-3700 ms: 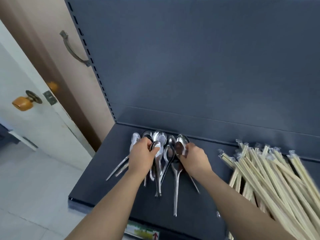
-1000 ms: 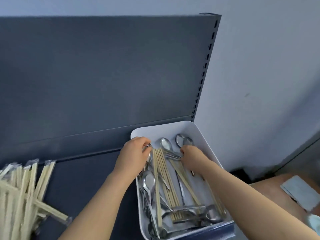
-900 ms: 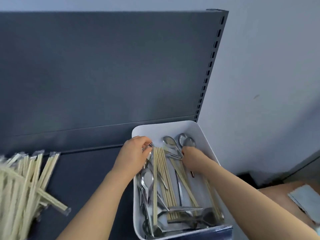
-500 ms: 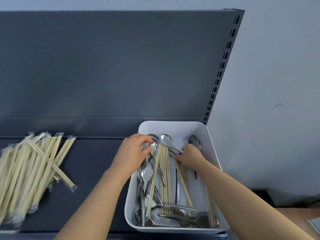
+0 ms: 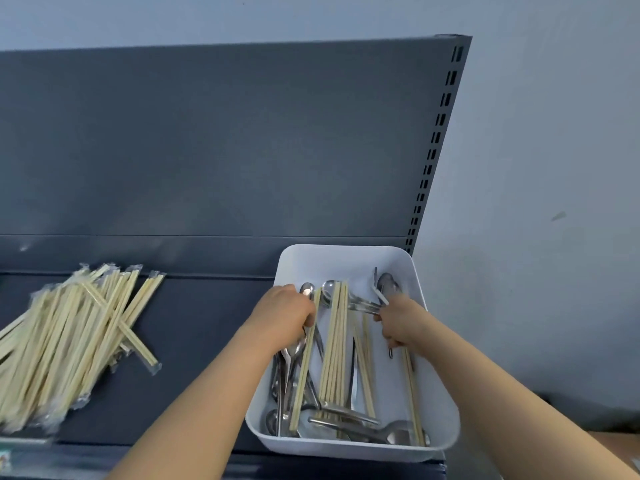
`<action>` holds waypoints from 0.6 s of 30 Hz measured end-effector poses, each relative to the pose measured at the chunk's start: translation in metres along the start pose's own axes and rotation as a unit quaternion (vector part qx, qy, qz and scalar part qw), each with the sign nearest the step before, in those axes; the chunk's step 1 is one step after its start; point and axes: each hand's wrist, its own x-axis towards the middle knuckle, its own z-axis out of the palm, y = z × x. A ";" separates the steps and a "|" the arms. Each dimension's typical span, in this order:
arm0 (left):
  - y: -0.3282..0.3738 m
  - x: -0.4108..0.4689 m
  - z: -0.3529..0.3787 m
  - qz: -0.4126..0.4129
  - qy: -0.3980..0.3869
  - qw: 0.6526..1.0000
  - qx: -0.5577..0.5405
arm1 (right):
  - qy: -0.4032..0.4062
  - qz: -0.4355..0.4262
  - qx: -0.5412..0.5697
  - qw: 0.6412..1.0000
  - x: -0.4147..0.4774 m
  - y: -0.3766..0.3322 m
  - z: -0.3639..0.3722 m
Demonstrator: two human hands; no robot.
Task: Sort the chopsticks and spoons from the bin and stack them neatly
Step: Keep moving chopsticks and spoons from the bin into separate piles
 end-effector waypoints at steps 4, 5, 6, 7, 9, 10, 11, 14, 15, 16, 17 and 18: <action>0.000 0.006 0.001 0.008 0.006 1.000 -0.016 | 0.061 -0.012 0.126 0.990 -0.005 0.009 0.011; 0.000 0.008 0.000 0.003 0.010 0.999 -0.043 | 0.099 -0.028 0.199 0.975 -0.004 0.010 0.011; -0.001 0.010 -0.001 -0.005 0.016 0.996 -0.086 | 0.130 -0.033 0.187 0.973 -0.004 0.013 0.011; -0.001 0.013 -0.002 -0.016 0.026 0.989 -0.142 | 0.156 -0.035 0.168 0.973 -0.002 0.014 0.009; 0.001 0.017 -0.004 -0.040 0.054 0.966 -0.251 | 0.162 -0.035 0.171 0.971 -0.002 0.014 0.008; 0.003 0.018 -0.005 -0.050 0.075 0.954 -0.286 | 0.174 -0.041 0.189 0.965 -0.001 0.013 0.006; 0.005 0.019 -0.007 -0.061 0.099 0.943 -0.313 | 0.182 -0.048 0.203 0.961 -0.003 0.012 0.003; 0.009 0.022 -0.010 -0.097 0.177 0.896 -0.394 | 0.204 -0.069 0.210 0.954 -0.010 0.013 -0.007; 0.009 0.023 -0.013 -0.111 0.201 0.879 -0.417 | 0.214 -0.076 0.216 0.950 -0.011 0.014 -0.011; 0.008 0.024 -0.015 -0.123 0.223 0.865 -0.433 | 0.222 -0.082 0.218 0.947 -0.014 0.014 -0.015; 0.007 0.024 -0.018 -0.135 0.239 0.852 -0.447 | 0.231 -0.095 0.228 0.941 -0.015 0.013 -0.018; 0.007 0.024 -0.020 -0.148 0.249 0.837 -0.465 | 0.233 -0.112 0.251 0.933 -0.016 0.011 -0.021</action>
